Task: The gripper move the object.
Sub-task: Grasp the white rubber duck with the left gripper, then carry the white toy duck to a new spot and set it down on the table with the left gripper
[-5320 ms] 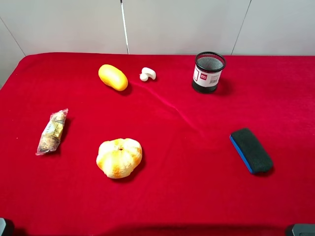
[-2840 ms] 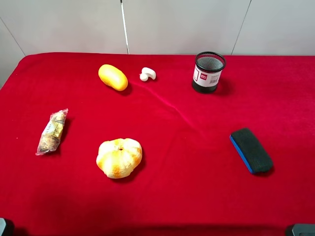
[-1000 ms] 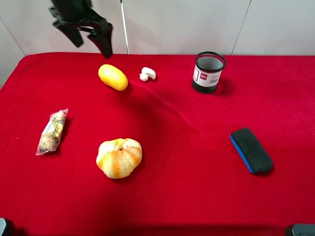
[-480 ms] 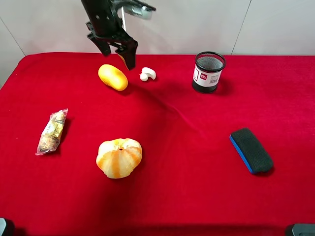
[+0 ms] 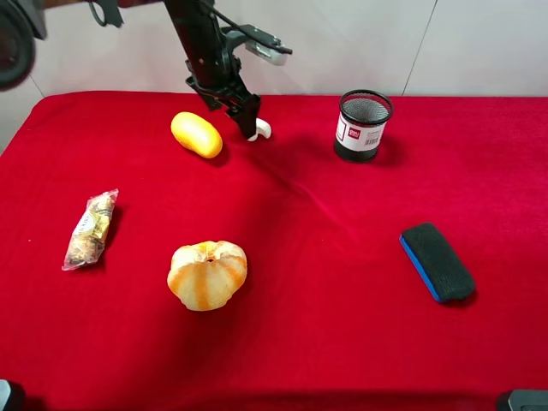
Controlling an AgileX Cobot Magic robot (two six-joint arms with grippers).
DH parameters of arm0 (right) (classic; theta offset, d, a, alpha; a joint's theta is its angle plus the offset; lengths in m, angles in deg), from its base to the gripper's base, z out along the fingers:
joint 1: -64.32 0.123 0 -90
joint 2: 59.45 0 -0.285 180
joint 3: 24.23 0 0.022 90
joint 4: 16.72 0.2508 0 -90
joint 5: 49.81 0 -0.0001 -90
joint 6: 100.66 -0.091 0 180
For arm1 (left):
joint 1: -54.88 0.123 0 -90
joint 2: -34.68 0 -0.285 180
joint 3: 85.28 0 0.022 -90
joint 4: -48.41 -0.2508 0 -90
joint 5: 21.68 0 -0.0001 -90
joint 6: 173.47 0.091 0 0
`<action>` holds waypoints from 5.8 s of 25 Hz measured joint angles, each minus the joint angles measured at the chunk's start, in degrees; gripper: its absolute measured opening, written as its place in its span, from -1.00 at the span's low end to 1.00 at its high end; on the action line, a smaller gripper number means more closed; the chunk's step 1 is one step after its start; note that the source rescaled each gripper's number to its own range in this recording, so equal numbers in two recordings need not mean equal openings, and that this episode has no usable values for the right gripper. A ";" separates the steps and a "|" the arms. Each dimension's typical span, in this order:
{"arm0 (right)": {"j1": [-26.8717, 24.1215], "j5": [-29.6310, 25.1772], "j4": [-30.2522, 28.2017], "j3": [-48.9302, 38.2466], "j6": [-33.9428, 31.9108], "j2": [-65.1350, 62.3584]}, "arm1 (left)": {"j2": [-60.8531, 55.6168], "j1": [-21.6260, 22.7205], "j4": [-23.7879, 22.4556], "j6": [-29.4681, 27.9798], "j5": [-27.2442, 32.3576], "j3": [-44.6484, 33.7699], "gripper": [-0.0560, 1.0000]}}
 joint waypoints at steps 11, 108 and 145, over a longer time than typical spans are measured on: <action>0.00 0.00 0.00 0.00 0.00 0.00 | 3.59 -2.80 0.19 3.99 -9.42 0.33 0.94; 0.00 0.00 0.00 0.00 -0.17 0.00 | -10.97 -8.89 -2.45 -9.18 7.96 0.81 -0.86; 0.00 0.00 0.00 0.00 -0.17 0.00 | -12.86 -30.08 -2.51 -19.04 8.09 0.81 -0.88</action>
